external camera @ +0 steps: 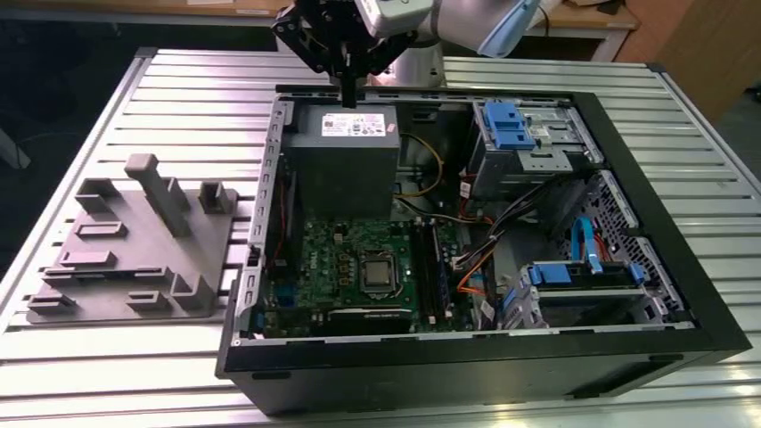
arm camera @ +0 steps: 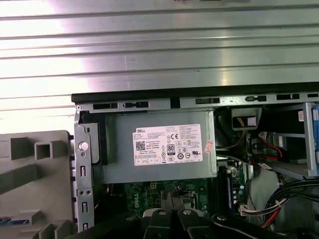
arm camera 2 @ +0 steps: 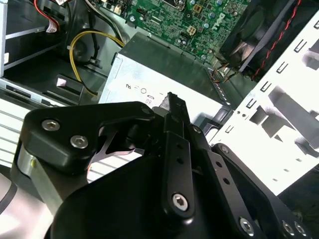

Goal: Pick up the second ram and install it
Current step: 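Reach for the second ram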

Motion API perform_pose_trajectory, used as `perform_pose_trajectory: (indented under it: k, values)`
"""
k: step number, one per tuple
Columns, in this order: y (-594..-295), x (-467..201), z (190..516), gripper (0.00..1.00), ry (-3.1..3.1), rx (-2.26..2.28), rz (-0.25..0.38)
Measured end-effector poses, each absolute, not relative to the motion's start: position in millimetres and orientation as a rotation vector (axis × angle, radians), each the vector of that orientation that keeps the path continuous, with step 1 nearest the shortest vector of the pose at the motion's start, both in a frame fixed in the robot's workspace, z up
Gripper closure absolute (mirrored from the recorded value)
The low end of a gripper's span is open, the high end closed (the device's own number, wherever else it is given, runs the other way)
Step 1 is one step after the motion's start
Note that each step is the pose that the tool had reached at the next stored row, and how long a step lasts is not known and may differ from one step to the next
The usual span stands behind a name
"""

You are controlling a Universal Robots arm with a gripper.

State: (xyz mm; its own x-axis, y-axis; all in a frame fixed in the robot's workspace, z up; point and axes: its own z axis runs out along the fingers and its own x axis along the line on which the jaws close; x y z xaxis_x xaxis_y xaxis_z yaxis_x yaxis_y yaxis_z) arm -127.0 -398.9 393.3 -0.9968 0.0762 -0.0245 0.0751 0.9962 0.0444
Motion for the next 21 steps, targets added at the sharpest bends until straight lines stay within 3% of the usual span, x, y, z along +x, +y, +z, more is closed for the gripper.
perform_pose_trajectory:
  k: [21]
  values:
    - [-398.9,-145.7,392.5,0.9,3.112,0.118,0.068]
